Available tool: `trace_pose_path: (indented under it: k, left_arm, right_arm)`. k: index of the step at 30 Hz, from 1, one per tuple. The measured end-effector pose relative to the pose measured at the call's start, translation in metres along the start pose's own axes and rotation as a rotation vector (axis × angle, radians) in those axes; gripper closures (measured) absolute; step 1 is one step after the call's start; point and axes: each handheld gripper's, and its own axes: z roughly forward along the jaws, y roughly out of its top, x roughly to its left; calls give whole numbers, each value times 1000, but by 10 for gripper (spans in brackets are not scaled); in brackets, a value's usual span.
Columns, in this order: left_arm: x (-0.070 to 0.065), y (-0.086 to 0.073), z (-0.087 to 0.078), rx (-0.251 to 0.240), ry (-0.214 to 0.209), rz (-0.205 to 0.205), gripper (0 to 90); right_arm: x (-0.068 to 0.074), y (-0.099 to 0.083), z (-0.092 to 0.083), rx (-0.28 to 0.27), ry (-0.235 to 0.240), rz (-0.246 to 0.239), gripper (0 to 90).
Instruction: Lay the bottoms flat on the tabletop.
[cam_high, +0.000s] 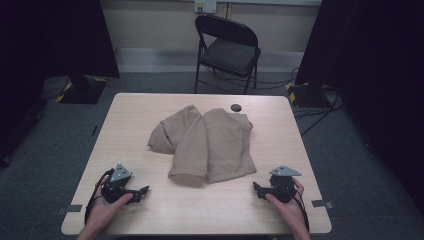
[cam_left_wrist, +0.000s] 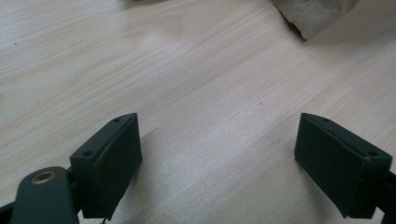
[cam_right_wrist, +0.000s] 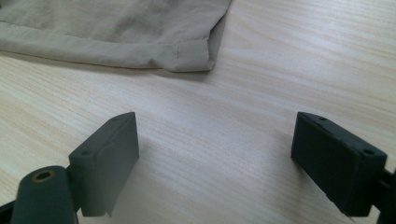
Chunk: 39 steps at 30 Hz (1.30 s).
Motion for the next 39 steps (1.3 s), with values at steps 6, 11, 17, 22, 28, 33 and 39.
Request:
trace_pose_path:
  k: [6, 11, 17, 22, 28, 33, 39]
  left_arm:
    - [0, 0, 0, -1, 1, -1, 140]
    - [0, 0, 0, -2, 2, -2, 139]
    - [0, 0, 0, -2, 1, -2, 138]
    - [0, 0, 0, -2, 2, -2, 138]
    - [0, 0, 0, -2, 0, -1, 138]
    - [0, 0, 0, -2, -1, 0, 137]
    - [0, 0, 0, -2, -1, 0, 137]
  right_arm:
    - [0, 1, 1, -1, 0, -1, 147]
    - [0, 11, 7, 13, 20, 17, 183]
    - [8, 42, 16, -5, 65, -9, 187]
    - [19, 86, 40, -14, 112, -33, 177]
    - [27, 125, 82, 36, 152, -32, 175]
    - [34, 136, 110, 46, 167, -19, 178]
    - [42, 132, 127, 53, 113, -42, 430]
